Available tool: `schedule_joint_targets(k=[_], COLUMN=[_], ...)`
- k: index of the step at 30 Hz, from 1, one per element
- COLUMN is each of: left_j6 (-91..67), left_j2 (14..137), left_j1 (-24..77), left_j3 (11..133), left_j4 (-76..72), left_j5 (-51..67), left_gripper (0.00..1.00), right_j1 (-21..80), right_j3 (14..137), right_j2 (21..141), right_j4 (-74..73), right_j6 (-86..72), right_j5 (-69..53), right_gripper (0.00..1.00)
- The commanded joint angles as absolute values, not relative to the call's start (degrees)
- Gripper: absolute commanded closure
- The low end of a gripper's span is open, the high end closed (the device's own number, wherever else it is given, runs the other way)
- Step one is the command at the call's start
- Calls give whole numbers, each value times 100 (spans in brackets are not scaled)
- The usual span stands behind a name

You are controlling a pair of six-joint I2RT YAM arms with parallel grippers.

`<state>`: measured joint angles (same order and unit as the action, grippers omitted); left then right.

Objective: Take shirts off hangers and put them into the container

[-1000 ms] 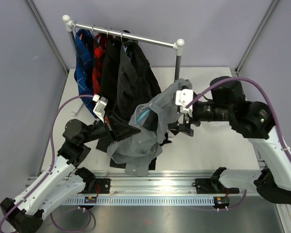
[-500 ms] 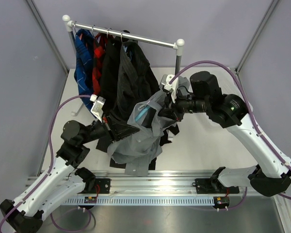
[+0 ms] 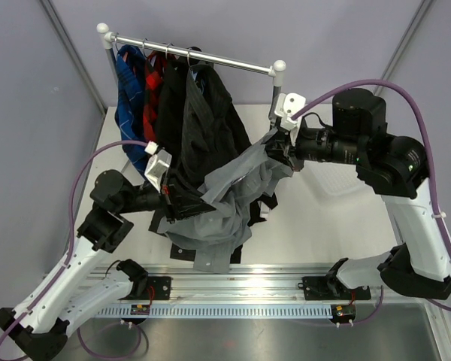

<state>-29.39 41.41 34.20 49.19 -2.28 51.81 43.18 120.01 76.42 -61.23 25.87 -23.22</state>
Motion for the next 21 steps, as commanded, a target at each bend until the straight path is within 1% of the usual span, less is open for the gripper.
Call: schedule_joint_targets(k=[1, 2, 5, 10, 16, 18, 19, 21], left_j6=[-2243, -2076, -1390, -1213, -1037, -1011, -1002, -1028], left_j2=[4201, 4227, 4464, 4842, 5062, 5080, 5089, 5089], left_j1=[3410, 3410, 3410, 3410, 3410, 3410, 3410, 3410], left_j3=[5211, 5273, 5580, 5852, 6196, 6205, 6188, 6126], left_j4=[508, 919, 1789, 1828, 1943, 1908, 1855, 1750], left_j5=[6038, 6003, 5924, 6380, 6565, 6627, 6688, 6767], left_gripper=[100, 100, 100, 100, 100, 100, 100, 100], right_j1=[4245, 4245, 4245, 4245, 4280, 4385, 4421, 4482], right_j3=[12436, 12497, 12621, 12709, 12455, 12340, 12322, 12278], right_j2=[7778, 7787, 7840, 8243, 8657, 8736, 8762, 8806], right_j4=[-6063, -6091, -6065, -6046, -6450, -6635, -6792, -6916], right_j6=[2865, 2830, 2611, 2145, 2171, 2293, 2416, 2548], right_j5=[-2599, -3010, -3374, -3963, -5052, -5369, -5405, -5440], right_gripper=[100, 100, 100, 100, 100, 97, 92, 88])
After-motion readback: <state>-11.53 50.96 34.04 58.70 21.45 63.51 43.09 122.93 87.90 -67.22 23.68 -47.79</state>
